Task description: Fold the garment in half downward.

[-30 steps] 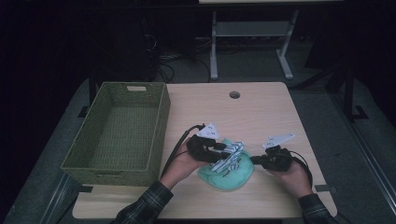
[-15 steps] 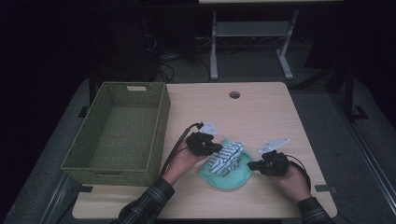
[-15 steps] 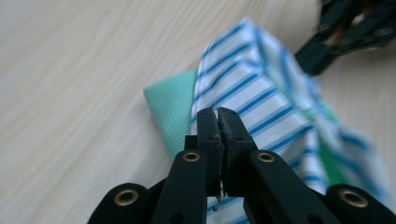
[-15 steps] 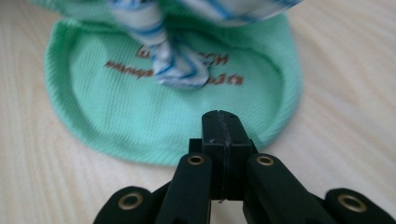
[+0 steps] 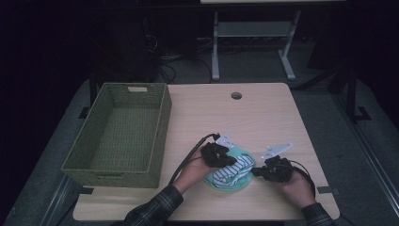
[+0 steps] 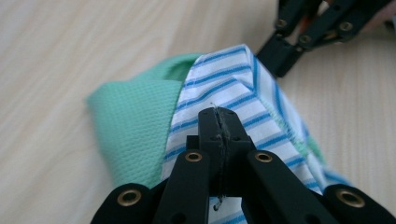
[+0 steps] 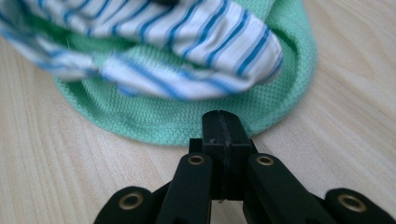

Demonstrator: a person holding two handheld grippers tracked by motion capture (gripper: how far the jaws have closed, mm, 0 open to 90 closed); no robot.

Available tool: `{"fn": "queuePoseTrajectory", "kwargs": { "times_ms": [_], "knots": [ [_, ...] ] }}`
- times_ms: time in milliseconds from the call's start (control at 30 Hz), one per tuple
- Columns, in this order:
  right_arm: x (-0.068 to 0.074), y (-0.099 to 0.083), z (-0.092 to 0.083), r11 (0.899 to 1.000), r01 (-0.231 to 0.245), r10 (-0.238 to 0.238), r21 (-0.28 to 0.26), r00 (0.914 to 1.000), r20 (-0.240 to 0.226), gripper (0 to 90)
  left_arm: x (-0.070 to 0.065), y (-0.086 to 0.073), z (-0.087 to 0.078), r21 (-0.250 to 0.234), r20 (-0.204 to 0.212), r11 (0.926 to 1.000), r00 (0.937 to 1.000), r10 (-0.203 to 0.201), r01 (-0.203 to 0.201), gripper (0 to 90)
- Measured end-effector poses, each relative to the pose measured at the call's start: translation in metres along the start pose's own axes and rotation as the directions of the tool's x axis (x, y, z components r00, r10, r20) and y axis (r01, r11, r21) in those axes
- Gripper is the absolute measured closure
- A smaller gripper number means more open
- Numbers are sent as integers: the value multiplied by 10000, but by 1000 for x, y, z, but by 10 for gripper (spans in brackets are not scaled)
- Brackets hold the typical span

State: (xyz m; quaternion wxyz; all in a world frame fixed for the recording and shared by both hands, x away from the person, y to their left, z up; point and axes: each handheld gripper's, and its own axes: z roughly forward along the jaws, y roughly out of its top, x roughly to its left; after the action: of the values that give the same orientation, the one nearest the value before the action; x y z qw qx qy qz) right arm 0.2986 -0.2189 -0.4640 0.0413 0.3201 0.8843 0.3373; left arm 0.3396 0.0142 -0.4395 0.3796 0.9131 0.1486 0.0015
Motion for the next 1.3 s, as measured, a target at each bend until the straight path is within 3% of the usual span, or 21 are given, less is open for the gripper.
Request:
{"fn": "queuePoseTrajectory", "kwargs": {
  "times_ms": [200,333,567,800,1033,1300],
  "knots": [
    [0,0,0,10000,10,-10,14,10000,14,899,-6,-2,15,335,-174,9990,9994,291,-285,891],
    [-2,0,-3,10000,-23,23,42,9999,116,898,-8,-2,15,301,-215,9990,9992,324,-317,882],
    [-13,9,-17,9987,-96,114,-508,9993,362,898,-10,-2,-15,-219,-406,9997,9992,43,-52,849],
    [-18,28,-19,9937,92,-62,-1121,9996,273,898,-4,-21,-45,-130,-1041,9991,9937,-423,411,849],
    [-17,53,-2,9908,324,-341,-1312,9994,-111,899,-5,-41,-56,160,-1340,9960,9873,-854,883,842],
    [-9,78,33,9917,651,-711,-1109,9962,-509,899,-10,-47,-41,1016,-1325,9924,9896,-559,696,839]
  ]
}}
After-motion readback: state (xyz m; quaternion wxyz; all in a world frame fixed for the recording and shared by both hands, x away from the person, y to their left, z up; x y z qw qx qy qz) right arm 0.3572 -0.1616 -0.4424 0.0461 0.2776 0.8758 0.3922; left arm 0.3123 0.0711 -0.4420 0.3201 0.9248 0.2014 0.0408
